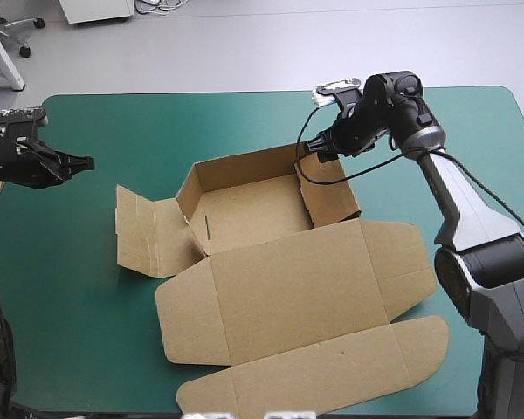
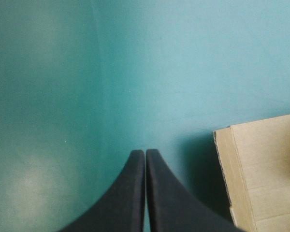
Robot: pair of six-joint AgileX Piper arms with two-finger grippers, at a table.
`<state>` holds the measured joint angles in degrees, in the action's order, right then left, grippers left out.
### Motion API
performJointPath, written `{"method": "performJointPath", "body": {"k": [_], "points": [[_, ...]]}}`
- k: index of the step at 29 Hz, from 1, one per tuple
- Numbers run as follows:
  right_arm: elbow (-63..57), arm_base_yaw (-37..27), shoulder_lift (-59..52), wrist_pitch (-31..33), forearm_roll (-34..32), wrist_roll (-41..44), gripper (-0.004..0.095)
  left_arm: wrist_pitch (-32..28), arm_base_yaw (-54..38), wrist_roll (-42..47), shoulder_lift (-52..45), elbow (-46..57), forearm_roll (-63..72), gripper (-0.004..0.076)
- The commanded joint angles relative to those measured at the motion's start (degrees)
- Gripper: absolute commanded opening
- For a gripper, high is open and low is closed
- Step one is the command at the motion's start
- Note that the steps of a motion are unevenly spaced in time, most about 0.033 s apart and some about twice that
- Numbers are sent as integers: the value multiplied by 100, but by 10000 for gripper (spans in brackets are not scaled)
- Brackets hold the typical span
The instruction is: Fold the box
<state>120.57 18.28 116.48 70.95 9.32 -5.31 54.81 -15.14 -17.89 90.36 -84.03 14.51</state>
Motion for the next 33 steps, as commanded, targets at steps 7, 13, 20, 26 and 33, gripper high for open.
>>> {"method": "performJointPath", "body": {"k": [7, 13, 20, 26, 33], "points": [[27, -16, -491, 66, 73, 371, 518, -176, -6, -15, -223, -174, 105, -5], [-705, -16, -634, 66, 73, 393, 518, -176, -6, -15, -213, -174, 69, -5], [-1111, -16, -893, 66, -9, 371, 516, -176, -6, -15, -214, -174, 69, -5], [-1111, -16, -895, 66, -38, 371, 516, -167, -6, -15, -214, -174, 69, -4], [-1111, -16, -661, 66, -38, 371, 515, -142, -6, -15, -214, -174, 69, -5]]}}
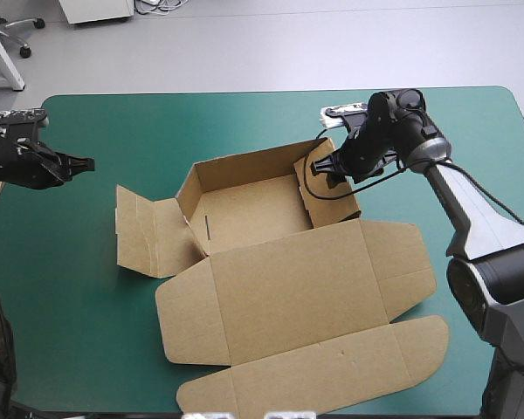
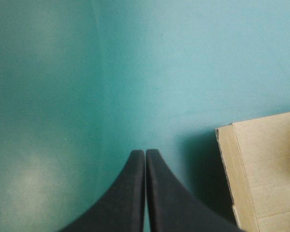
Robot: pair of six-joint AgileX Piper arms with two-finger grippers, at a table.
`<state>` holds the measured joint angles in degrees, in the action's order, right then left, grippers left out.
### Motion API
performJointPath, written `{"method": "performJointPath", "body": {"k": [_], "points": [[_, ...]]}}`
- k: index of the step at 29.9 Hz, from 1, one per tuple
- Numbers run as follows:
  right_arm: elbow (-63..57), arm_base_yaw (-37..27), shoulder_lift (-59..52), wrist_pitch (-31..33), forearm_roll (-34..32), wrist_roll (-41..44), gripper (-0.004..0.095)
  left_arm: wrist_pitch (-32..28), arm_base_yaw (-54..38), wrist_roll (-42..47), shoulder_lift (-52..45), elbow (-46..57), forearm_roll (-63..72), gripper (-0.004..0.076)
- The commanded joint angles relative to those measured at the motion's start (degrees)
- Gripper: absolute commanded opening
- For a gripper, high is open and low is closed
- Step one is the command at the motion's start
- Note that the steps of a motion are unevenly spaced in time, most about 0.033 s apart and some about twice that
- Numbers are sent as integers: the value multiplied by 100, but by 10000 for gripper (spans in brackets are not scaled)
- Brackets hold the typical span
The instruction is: Fold the box
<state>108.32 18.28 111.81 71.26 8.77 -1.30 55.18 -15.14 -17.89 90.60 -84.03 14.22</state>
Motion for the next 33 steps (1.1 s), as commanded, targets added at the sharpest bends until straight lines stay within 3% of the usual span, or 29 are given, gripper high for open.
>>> {"method": "performJointPath", "body": {"k": [1, 18, 21, 25, 33], "points": [[114, -16, -139, 36, 32, -31, 516, -179, -6, -15, -238, -174, 99, -5], [114, -16, 252, 26, 125, -50, 434, -179, -6, -15, -238, -174, 99, -5], [114, -16, 252, 26, 36, -50, 324, -179, -6, -15, -238, -174, 99, -5], [114, -16, 252, 26, -230, -50, -36, -179, -6, -15, -238, -174, 99, -5], [114, -16, 64, 26, -321, -64, -28, -149, -6, -15, -238, -174, 89, -5]]}}
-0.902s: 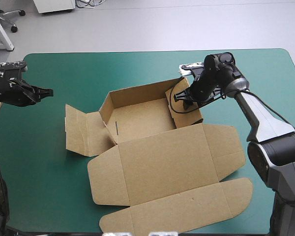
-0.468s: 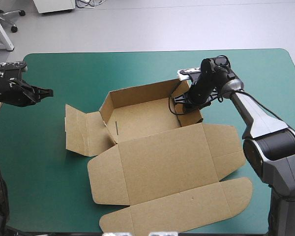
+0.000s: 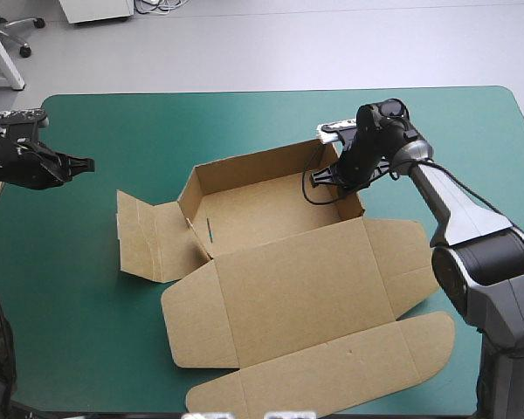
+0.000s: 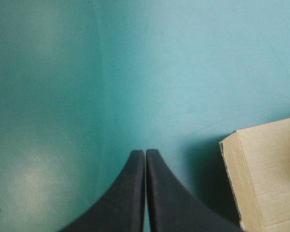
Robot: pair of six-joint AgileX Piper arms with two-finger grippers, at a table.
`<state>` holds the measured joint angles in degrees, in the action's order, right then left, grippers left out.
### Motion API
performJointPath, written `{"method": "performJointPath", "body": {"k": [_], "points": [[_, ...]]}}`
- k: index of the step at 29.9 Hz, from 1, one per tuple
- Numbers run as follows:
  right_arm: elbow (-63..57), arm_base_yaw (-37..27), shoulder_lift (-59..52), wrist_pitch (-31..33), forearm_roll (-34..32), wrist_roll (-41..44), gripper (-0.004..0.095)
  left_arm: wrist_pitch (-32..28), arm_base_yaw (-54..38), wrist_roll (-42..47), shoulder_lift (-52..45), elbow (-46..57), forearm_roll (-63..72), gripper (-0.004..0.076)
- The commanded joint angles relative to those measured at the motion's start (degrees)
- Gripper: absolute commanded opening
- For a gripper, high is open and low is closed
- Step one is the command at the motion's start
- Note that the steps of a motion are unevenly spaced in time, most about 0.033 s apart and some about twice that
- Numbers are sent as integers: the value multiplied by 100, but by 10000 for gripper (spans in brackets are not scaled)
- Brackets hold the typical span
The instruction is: Fold the box
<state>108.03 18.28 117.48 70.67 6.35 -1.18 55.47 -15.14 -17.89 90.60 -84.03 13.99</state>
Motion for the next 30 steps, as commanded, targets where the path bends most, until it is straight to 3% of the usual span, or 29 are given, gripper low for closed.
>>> {"method": "performJointPath", "body": {"k": [1, 7, 16, 30], "points": [[143, -16, -564, 85, -89, -89, -32, -164, -6, -15, -238, -174, 97, -5], [143, -396, -1046, 85, 29, -107, -33, -175, -6, -15, -238, -174, 36, -5], [143, -1286, -1954, 85, 953, -296, -33, -151, -28, -15, -238, -174, 215, -5], [143, -1345, -3194, 85, 1051, -387, -32, 289, -28, -403, 168, -60, 1765, -4]]}}
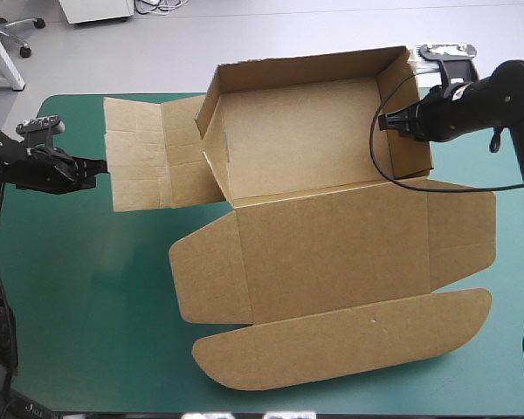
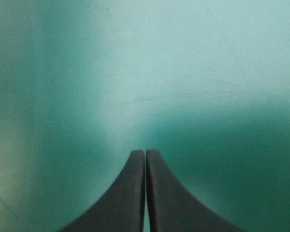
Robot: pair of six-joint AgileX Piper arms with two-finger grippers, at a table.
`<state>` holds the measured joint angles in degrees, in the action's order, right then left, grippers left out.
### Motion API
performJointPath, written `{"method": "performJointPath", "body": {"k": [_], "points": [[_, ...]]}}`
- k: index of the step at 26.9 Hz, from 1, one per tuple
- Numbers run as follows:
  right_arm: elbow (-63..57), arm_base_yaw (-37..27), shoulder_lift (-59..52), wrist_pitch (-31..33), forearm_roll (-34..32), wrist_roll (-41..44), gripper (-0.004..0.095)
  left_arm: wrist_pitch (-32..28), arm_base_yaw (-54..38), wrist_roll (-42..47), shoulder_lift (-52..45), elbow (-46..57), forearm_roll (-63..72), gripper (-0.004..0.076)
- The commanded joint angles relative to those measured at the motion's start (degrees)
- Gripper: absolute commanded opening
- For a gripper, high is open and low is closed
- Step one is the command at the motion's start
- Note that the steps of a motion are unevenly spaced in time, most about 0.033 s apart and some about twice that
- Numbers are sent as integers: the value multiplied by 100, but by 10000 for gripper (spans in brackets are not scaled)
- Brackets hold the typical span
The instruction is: Fold the box
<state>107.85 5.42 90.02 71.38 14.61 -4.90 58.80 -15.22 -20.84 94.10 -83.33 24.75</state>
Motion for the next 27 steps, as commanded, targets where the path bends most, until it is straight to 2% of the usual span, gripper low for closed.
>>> {"method": "performJointPath", "body": {"k": [1, 12, 16, 23, 27], "points": [[161, -59, -501, 14, 238, -16, -32, 28, -19, -263, -119, -125, 932, -4], [161, -59, -559, 14, 653, -102, -33, 933, -7, -1759, 176, -11, 3730, -5], [161, -59, -468, 14, 949, -203, -33, 1010, 155, -1954, 211, 138, 4027, -5], [161, -59, -321, 14, 986, -233, -33, 1045, 664, -2270, 222, 344, 4229, -5], [161, -46, -132, 14, 974, -233, -32, 1432, 721, -2402, 222, 344, 4810, -5]]}}
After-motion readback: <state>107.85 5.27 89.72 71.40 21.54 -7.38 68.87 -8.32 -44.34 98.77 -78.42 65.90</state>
